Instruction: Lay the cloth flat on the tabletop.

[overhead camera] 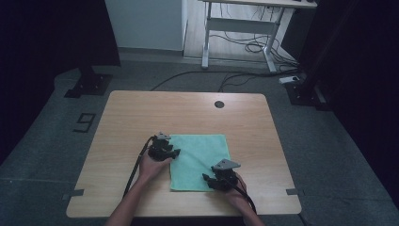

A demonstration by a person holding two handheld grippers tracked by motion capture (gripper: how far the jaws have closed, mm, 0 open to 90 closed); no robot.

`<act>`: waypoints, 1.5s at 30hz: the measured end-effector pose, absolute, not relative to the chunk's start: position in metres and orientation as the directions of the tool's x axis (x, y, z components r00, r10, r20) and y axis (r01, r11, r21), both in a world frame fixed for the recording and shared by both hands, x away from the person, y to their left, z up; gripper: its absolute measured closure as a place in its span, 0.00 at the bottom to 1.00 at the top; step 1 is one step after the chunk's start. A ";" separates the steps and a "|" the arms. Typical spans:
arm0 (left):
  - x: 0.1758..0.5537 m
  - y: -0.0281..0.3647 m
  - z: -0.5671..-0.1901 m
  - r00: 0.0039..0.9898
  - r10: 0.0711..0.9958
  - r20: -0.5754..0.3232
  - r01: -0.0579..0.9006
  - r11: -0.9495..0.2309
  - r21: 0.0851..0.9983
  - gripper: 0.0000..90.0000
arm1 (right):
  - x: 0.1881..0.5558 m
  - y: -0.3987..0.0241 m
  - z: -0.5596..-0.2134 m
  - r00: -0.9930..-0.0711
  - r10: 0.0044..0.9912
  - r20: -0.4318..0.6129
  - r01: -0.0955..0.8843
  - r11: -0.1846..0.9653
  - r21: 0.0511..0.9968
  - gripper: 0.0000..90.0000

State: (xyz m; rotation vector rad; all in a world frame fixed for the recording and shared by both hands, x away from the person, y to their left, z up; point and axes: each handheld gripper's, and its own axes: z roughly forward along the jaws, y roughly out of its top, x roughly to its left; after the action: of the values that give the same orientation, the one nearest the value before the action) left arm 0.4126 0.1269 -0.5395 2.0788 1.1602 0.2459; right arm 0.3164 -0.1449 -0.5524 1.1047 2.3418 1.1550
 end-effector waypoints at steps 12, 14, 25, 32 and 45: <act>0.381 0.116 -0.520 0.651 0.745 -0.145 0.589 -0.374 0.717 0.58 | 0.345 -0.152 -0.529 -0.638 0.763 0.102 0.526 0.335 0.782 0.52; 0.376 0.113 -0.523 0.664 0.733 -0.144 0.586 -0.391 0.710 0.58 | 0.362 -0.148 -0.529 -0.631 0.771 0.089 0.532 0.346 0.773 0.52; 0.372 0.115 -0.540 0.678 0.726 -0.113 0.583 -0.438 0.685 0.58 | 0.426 -0.138 -0.547 -0.562 0.820 0.111 0.595 0.307 0.743 0.46; 0.365 0.122 -0.541 0.678 0.728 -0.106 0.575 -0.435 0.693 0.58 | 0.432 -0.157 -0.551 -0.499 0.864 0.065 0.584 0.279 0.762 0.48; 0.360 0.126 -0.524 0.684 0.726 -0.061 0.523 -0.431 0.735 0.55 | 0.422 -0.152 -0.542 -0.510 0.858 0.067 0.575 0.281 0.768 0.46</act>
State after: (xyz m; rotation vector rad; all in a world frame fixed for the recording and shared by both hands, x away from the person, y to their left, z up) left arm 0.3600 0.1261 -0.5242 2.1328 0.9549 0.3415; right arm 0.4216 -0.1522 -0.5419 1.2964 2.1966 1.0850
